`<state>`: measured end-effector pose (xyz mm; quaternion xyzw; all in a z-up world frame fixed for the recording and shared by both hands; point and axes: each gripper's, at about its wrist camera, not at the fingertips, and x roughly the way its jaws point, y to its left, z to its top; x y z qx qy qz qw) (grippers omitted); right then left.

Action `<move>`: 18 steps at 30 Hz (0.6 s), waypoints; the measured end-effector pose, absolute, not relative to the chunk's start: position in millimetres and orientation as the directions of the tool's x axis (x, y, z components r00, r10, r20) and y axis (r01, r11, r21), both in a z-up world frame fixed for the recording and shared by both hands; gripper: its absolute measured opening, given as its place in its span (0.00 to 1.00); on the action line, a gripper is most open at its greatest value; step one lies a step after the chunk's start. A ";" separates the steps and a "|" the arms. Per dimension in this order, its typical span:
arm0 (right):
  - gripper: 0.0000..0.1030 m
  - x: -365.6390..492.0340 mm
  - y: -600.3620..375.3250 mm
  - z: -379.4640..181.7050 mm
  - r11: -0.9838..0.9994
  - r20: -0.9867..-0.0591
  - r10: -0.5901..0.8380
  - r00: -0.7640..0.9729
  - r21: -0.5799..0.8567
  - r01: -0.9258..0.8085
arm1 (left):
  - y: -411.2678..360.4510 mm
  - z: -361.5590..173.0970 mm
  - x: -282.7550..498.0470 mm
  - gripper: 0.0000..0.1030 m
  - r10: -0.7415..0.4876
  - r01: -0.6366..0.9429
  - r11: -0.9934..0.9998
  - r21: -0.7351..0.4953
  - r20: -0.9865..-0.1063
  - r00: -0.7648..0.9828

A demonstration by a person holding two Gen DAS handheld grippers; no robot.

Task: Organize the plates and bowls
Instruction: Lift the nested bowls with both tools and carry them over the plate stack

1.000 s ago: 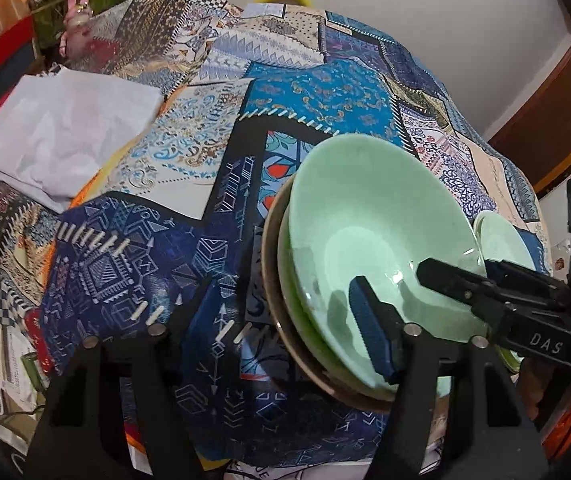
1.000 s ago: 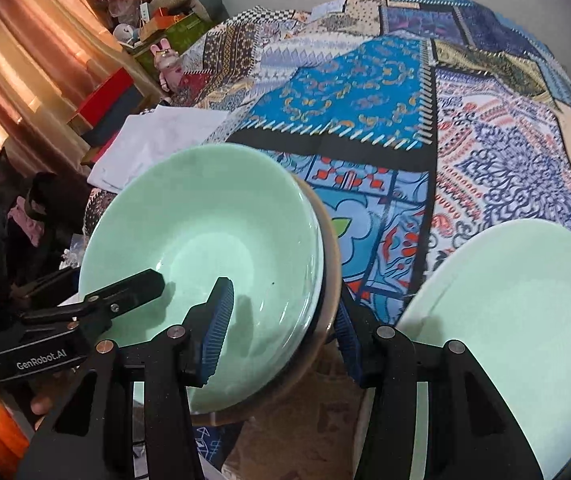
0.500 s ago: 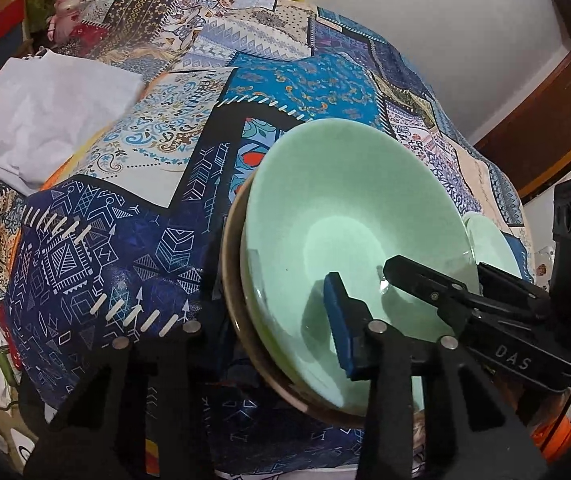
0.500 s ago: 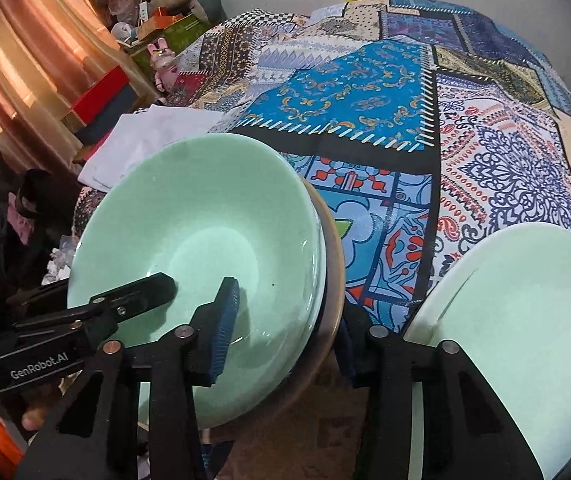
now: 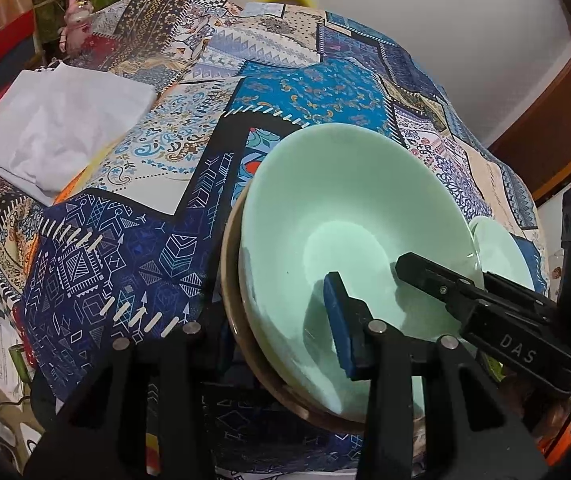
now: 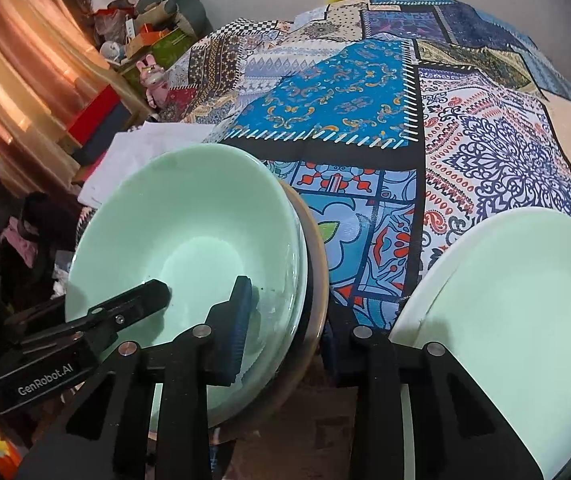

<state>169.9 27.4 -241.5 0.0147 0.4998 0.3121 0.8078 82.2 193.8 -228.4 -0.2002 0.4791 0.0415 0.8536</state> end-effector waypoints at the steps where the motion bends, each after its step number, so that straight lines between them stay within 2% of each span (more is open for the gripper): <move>1: 0.28 169.8 27.0 -241.0 0.805 -0.797 0.520 0.306 0.337 -0.489 | 193.1 -227.7 82.6 0.39 -0.117 -0.264 0.917 -0.299 -0.835 0.537; 18: 0.27 165.4 10.7 -207.0 0.797 -0.741 0.559 0.373 0.357 -0.487 | 179.8 -192.0 81.5 0.39 -0.097 -0.243 0.926 -0.289 -0.804 0.587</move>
